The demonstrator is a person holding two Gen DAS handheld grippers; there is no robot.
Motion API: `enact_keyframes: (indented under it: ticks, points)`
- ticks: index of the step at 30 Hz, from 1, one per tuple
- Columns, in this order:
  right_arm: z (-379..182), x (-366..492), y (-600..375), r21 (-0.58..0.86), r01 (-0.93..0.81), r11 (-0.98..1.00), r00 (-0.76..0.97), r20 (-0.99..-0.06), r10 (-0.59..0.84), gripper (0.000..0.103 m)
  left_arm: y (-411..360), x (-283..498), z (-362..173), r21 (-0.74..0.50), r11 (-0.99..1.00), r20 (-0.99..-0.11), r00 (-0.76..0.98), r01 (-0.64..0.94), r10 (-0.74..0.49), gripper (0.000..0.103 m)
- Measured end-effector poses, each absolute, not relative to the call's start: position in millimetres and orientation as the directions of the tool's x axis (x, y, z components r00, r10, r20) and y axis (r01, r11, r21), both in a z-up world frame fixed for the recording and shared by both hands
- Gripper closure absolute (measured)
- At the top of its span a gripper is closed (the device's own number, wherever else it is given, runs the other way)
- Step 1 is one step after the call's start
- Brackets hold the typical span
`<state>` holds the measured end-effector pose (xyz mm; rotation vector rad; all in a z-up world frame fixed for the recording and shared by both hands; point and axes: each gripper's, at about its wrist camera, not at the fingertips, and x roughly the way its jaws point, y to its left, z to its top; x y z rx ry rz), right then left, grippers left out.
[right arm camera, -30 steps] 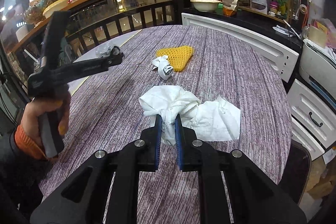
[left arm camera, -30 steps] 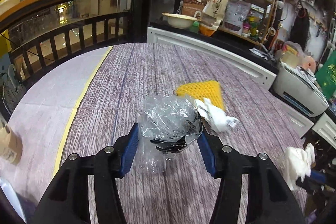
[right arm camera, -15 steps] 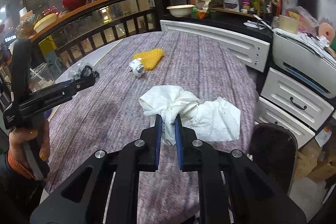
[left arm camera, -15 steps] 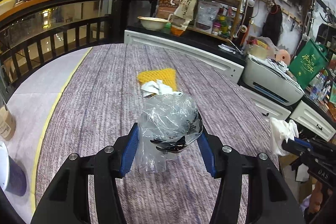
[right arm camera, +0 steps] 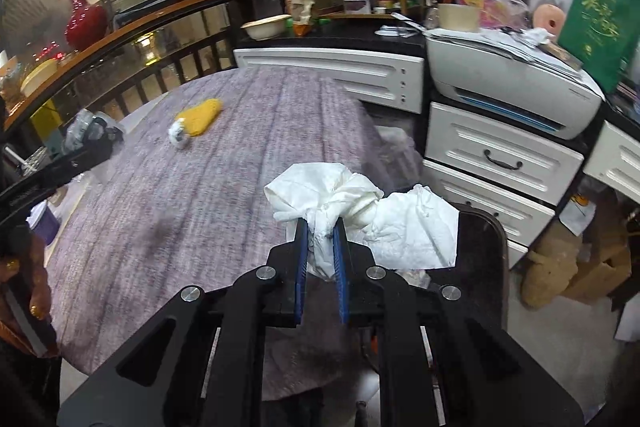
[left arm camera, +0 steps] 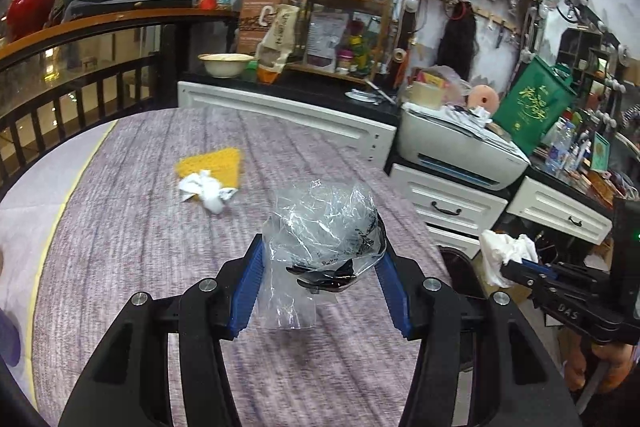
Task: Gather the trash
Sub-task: 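Grasp the clear plastic bag with the left tool while the right holds the tissue, then lower the white tissue into the black bin and open the right tool, then move the clear plastic bag over the bin and open the left tool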
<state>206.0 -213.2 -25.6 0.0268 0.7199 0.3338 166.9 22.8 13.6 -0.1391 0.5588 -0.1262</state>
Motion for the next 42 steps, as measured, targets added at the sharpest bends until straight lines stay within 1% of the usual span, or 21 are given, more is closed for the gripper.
enact_keyframes:
  ticks: [5, 10, 14, 21, 23, 24, 25, 27, 37, 42]
  points:
    - [-42, 210, -241, 0.133, -0.214, 0.968, 0.702, -0.668, 0.247, 0.09, -11, 169, 14, -0.164, 0.975, -0.518, 0.829, 0.146, -0.212, 0.05]
    - [-70, 224, -266, 0.149, -0.126, 0.981, 0.673, -0.714, 0.195, 0.09, -39, 169, 14, -0.157, 0.967, -0.518, 0.817, 0.2, -0.253, 0.05]
    - [-97, 233, -282, 0.123, -0.059, 0.991, 0.647, -0.751, 0.132, 0.09, -58, 170, 12, -0.146, 0.961, -0.523, 0.806, 0.235, -0.277, 0.05]
    - [-140, 248, -300, 0.139, 0.011, 0.99, 0.589, -0.801, 0.106, 0.089, -84, 170, 7, -0.138, 0.95, -0.539, 0.783, 0.28, -0.31, 0.05]
    - [-148, 251, -303, 0.139, 0.031, 0.99, 0.583, -0.807, 0.095, 0.08, -90, 169, 5, -0.133, 0.947, -0.542, 0.779, 0.292, -0.316, 0.05]
    - [-152, 252, -305, 0.136, 0.04, 0.99, 0.58, -0.81, 0.088, 0.071, -93, 170, 6, -0.131, 0.946, -0.543, 0.777, 0.297, -0.319, 0.05]
    - [-155, 252, -307, 0.137, 0.051, 0.989, 0.576, -0.813, 0.083, 0.057, -96, 169, 5, -0.131, 0.944, -0.543, 0.775, 0.302, -0.323, 0.05]
    - [-159, 250, -310, 0.147, 0.067, 0.987, 0.577, -0.812, 0.082, 0.044, -101, 169, 4, -0.13, 0.94, -0.546, 0.769, 0.315, -0.333, 0.05]
    - [-158, 223, -332, 0.198, 0.117, 0.973, 0.586, -0.805, 0.093, 0.043, -130, 172, -5, -0.144, 0.912, -0.571, 0.721, 0.383, -0.393, 0.05]
    - [-146, 203, -343, 0.188, 0.146, 0.971, 0.619, -0.783, 0.059, 0.043, -152, 178, -13, -0.15, 0.894, -0.593, 0.685, 0.422, -0.423, 0.05]
